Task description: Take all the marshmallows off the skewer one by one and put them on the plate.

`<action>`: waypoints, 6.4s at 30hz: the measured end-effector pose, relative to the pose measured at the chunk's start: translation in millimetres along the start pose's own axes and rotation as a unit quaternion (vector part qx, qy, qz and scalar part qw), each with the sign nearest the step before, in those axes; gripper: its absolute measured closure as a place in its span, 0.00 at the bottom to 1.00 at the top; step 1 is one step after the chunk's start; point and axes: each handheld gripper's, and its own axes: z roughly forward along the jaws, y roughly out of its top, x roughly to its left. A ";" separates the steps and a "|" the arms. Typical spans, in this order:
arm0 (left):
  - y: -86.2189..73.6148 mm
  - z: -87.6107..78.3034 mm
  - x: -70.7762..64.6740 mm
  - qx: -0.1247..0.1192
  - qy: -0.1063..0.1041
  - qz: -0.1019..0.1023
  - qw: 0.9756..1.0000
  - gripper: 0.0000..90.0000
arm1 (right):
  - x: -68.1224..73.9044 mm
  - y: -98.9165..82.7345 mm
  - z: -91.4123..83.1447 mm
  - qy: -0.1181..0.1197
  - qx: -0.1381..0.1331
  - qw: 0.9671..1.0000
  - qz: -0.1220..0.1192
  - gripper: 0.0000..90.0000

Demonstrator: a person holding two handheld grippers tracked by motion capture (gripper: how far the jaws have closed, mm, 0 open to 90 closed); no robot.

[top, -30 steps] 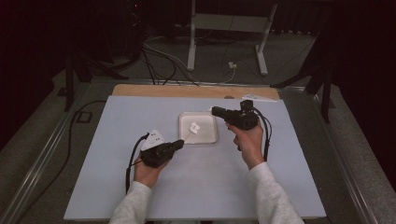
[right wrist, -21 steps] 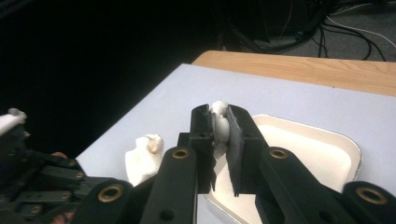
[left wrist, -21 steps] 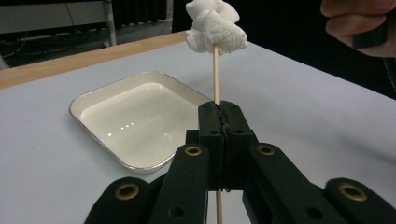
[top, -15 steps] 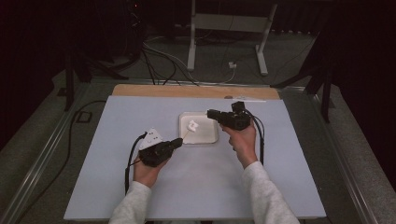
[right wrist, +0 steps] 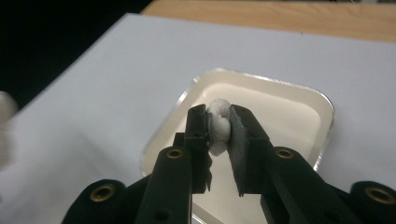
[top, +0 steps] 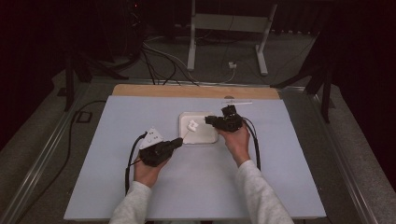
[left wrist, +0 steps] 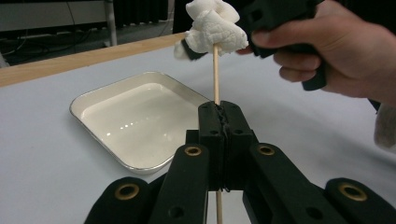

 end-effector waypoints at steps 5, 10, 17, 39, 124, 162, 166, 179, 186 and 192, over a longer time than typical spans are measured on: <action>-0.3 -0.6 1.6 0.000 0.001 -0.002 1.000 1.00 | -3.4 -5.0 10.8 -0.025 0.022 0.999 0.007 0.65; -0.4 -0.4 1.8 0.000 0.002 -0.003 1.000 1.00 | -3.3 -7.6 15.9 -0.034 0.034 0.999 0.010 0.41; -0.9 0.1 2.4 0.001 0.005 -0.003 1.000 1.00 | 3.5 -3.3 4.5 -0.008 0.017 1.000 0.016 0.32; -2.8 0.5 5.0 0.002 0.010 -0.011 1.000 1.00 | 16.6 8.9 -37.2 0.051 -0.024 0.998 0.013 0.30; -3.6 -0.5 5.7 -0.007 -0.002 -0.009 1.000 1.00 | 9.1 9.4 -28.1 0.031 -0.023 0.999 0.003 0.84; -3.5 0.2 5.6 -0.007 0.003 -0.013 1.000 1.00 | 13.8 -1.1 -26.4 0.056 0.000 0.998 0.002 0.17; -3.7 0.6 5.5 -0.006 0.003 -0.012 1.000 1.00 | 19.4 0.3 -31.0 0.078 -0.003 0.997 -0.001 0.18; -3.4 0.5 5.2 -0.007 0.003 -0.012 1.000 1.00 | 36.5 2.7 -31.4 0.117 0.000 0.993 -0.011 0.19; -3.1 0.2 4.9 -0.007 0.002 -0.013 1.000 1.00 | 43.9 0.6 -26.9 0.133 0.006 0.991 -0.012 0.21; -2.8 -0.1 4.7 -0.009 0.001 -0.014 1.000 1.00 | 50.6 -1.7 -20.8 0.141 0.012 0.990 -0.012 0.22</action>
